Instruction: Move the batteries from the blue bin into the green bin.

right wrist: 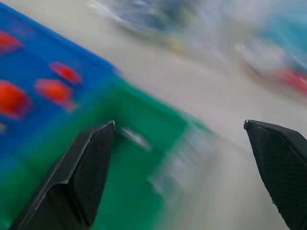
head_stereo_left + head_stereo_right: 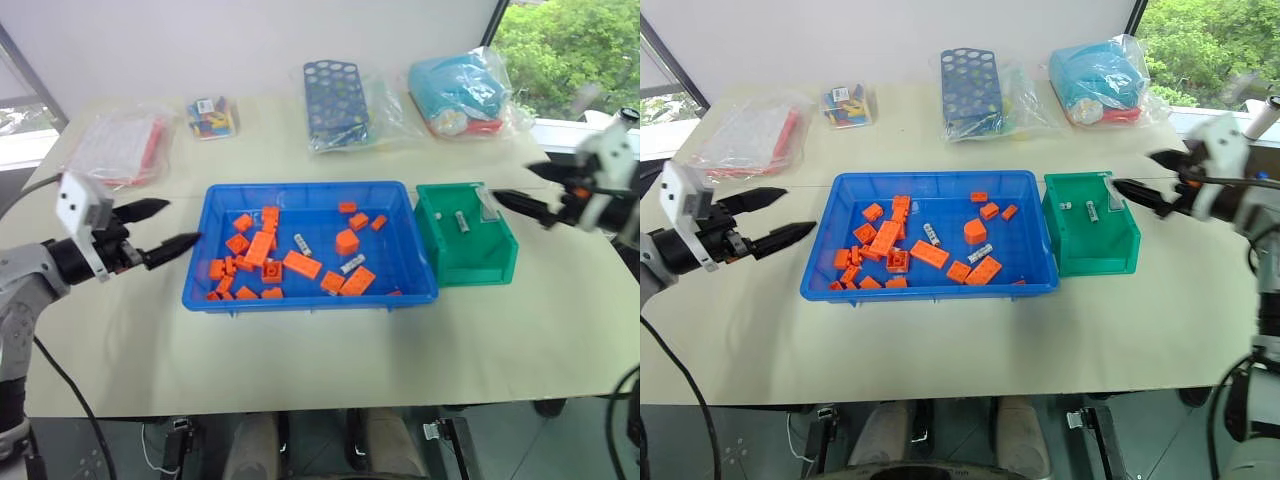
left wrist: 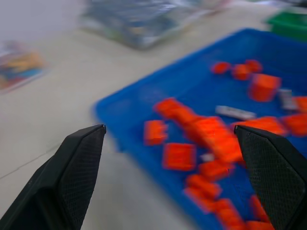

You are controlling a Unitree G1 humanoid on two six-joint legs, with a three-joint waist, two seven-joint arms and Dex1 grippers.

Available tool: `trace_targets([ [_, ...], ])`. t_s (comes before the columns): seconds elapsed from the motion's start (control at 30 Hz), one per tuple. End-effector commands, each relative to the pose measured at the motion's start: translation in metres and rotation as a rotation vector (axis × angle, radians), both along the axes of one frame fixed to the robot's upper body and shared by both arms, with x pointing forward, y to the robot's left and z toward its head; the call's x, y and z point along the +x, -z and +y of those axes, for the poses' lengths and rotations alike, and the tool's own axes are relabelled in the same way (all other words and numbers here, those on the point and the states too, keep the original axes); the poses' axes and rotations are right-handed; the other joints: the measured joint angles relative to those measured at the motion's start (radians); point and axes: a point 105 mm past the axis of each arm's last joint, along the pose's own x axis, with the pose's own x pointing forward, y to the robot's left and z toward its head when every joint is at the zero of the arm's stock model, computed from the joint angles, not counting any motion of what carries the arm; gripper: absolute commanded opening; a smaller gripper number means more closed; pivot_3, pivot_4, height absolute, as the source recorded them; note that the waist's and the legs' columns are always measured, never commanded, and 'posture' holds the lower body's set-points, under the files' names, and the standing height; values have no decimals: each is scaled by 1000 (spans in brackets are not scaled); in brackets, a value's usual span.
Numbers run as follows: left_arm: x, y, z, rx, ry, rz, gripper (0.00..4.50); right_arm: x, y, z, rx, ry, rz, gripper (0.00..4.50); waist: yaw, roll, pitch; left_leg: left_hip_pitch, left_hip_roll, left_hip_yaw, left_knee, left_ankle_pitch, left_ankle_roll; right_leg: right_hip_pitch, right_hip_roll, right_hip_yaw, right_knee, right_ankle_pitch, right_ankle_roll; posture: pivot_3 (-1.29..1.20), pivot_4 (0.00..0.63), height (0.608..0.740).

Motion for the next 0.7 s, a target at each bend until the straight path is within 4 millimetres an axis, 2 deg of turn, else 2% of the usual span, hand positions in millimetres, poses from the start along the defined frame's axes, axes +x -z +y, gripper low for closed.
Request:
trace_targets([
  [0.03, -15, -4, -16, 40, 131, 23, 4500, -3, -7, 65, -26, -187, -35, 4437, 4, 0, 0, 0, 0, 0, 0, 0, 0, 0, 0, 0, 0, 0, 0, 0, 150, 737],
  [0.13, -19, 0, -20, 64, 171, 53, 4500, 1, 8, 125, 21, -299, 8, 4437, 7, 0, 0, -1, 0, 0, 0, 0, 0, 0, 0, 0, 0, 0, 0, 0, 150, 737],
  [0.23, -21, 3, -19, 77, 174, 64, 4500, 2, 27, 166, 70, -357, 111, 4437, 11, 0, 0, -2, -1, 0, 1, 0, 0, -1, 0, -1, 0, 0, 0, 0, 150, 737],
  [0.33, -21, 5, -16, 86, 157, 63, 4500, -5, 49, 199, 179, -416, 312, 4437, 14, 0, 0, -3, -1, 0, 1, 0, 0, -1, -1, -1, 0, 0, 0, 0, 150, 737],
  [0.5, -23, 7, -13, 88, 123, 53, 4500, -13, 71, 216, 323, -422, 589, 4437, 12, 0, 0, -3, -1, 0, 1, 0, 0, -1, -1, -1, 0, 0, 0, 0, 150, 737],
  [0.6, -25, 7, -13, 82, 111, 47, 4500, -15, 78, 221, 391, -408, 712, 4437, 9, 0, 0, -3, -1, 0, 1, 0, 0, -1, -1, -1, 0, 0, 0, 0, 150, 737],
  [0.7, -28, 8, -14, 75, 100, 45, 4500, -12, 81, 235, 484, -399, 810, 4437, 5, 0, 0, -3, -1, 0, 0, 0, 0, -1, -1, -1, 1, 0, 0, 0, 150, 737],
])
